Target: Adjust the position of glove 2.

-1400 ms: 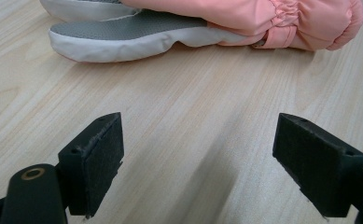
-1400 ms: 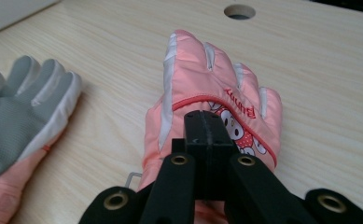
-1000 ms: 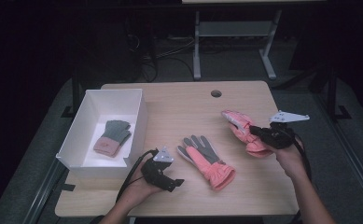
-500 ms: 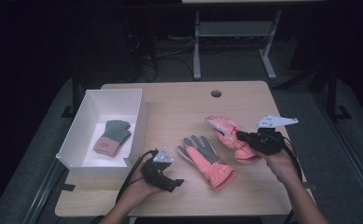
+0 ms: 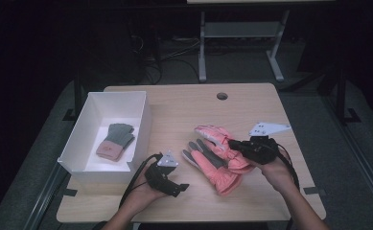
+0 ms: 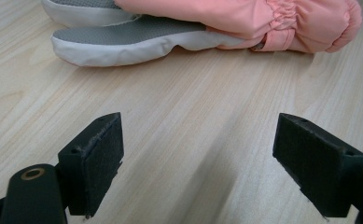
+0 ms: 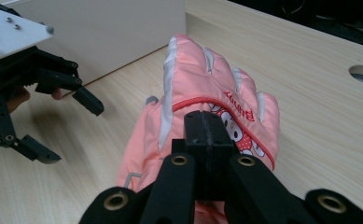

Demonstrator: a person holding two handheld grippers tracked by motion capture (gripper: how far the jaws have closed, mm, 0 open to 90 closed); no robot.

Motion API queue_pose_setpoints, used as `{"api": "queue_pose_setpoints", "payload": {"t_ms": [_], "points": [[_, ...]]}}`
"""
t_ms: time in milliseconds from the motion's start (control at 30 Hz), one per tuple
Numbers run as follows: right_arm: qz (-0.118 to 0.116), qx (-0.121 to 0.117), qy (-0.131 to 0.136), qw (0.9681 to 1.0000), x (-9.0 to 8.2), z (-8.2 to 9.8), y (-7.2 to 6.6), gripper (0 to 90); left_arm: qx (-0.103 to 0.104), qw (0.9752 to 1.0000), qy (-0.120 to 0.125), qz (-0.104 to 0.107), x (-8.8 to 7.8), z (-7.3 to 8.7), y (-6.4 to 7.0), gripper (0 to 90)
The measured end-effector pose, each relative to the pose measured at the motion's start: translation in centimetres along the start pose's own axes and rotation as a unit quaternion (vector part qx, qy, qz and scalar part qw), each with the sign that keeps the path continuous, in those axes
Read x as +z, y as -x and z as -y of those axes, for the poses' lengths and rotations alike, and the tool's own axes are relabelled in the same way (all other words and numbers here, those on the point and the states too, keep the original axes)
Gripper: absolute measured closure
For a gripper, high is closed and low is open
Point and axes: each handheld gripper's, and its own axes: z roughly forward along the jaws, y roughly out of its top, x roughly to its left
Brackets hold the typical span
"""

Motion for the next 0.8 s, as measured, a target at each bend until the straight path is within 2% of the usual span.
{"api": "queue_pose_setpoints", "payload": {"t_ms": [67, 300, 433, 500, 733, 800], "points": [[-0.001, -0.008, -0.004, 1.0000, 0.2, -0.1, -0.4, 90.0, 0.002, 1.0000, 0.000, -0.002, -0.1, 0.0, -0.1, 15.7], [-0.006, -0.012, -0.015, 0.9998, 1.2, -0.2, -1.6, 90.0, -0.004, 1.0000, 0.008, -0.003, -0.1, 0.0, 0.0, 15.6], [-0.009, -0.013, -0.020, 0.9997, 1.8, -0.1, -2.1, 90.0, 0.000, 1.0000, 0.001, -0.001, 0.0, 0.0, 0.0, 15.6], [-0.005, -0.019, -0.026, 0.9994, 2.1, -0.1, -2.3, 90.0, 0.001, 1.0000, -0.001, -0.001, 0.0, 0.0, 0.0, 15.6], [-0.009, -0.017, -0.050, 0.9986, 3.3, 0.3, -3.1, 90.0, 0.001, 1.0000, 0.001, -0.002, 0.0, 0.0, 0.0, 15.6], [-0.007, -0.025, -0.058, 0.9980, 3.7, 0.5, -3.2, 90.0, 0.000, 1.0000, 0.000, -0.001, 0.0, 0.0, 0.0, 15.7]]}}
